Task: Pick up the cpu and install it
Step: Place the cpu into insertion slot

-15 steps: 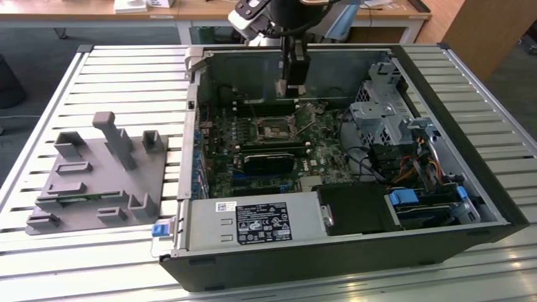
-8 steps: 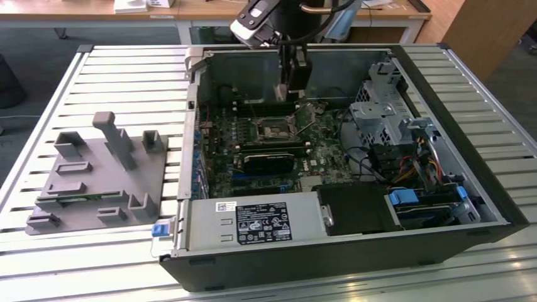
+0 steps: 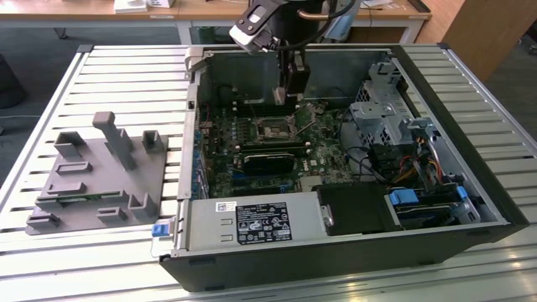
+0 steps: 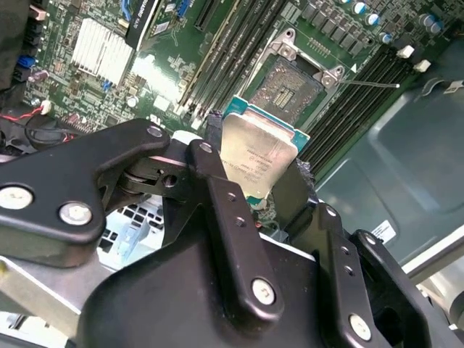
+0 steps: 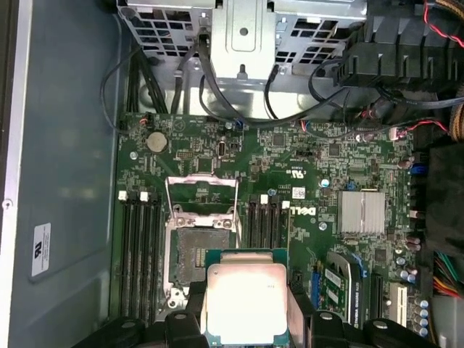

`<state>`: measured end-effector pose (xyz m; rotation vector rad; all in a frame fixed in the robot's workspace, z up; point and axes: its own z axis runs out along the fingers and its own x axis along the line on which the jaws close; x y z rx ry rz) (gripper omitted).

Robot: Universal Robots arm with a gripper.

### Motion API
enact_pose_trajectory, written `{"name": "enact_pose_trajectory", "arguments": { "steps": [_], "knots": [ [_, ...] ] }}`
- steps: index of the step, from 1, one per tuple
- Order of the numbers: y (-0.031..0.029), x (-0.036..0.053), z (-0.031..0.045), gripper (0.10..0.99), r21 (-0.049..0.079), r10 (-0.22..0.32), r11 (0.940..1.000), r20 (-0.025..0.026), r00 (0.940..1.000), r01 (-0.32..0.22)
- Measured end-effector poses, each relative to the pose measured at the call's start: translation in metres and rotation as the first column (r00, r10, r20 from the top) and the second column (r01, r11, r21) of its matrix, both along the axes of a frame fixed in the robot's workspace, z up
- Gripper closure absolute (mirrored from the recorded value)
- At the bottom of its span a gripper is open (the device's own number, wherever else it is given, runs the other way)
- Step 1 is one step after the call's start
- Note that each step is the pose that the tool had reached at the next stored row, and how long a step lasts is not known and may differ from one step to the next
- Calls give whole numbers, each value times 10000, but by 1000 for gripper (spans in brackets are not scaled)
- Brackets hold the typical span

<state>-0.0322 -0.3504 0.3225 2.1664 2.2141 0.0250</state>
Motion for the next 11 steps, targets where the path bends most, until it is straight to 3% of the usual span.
{"name": "enact_pose_trajectory", "arguments": {
  "steps": [11],
  "knots": [
    [0, -1, -39, 561, -10, -1, 10000, 1, 10000, 1]
  ]
}}
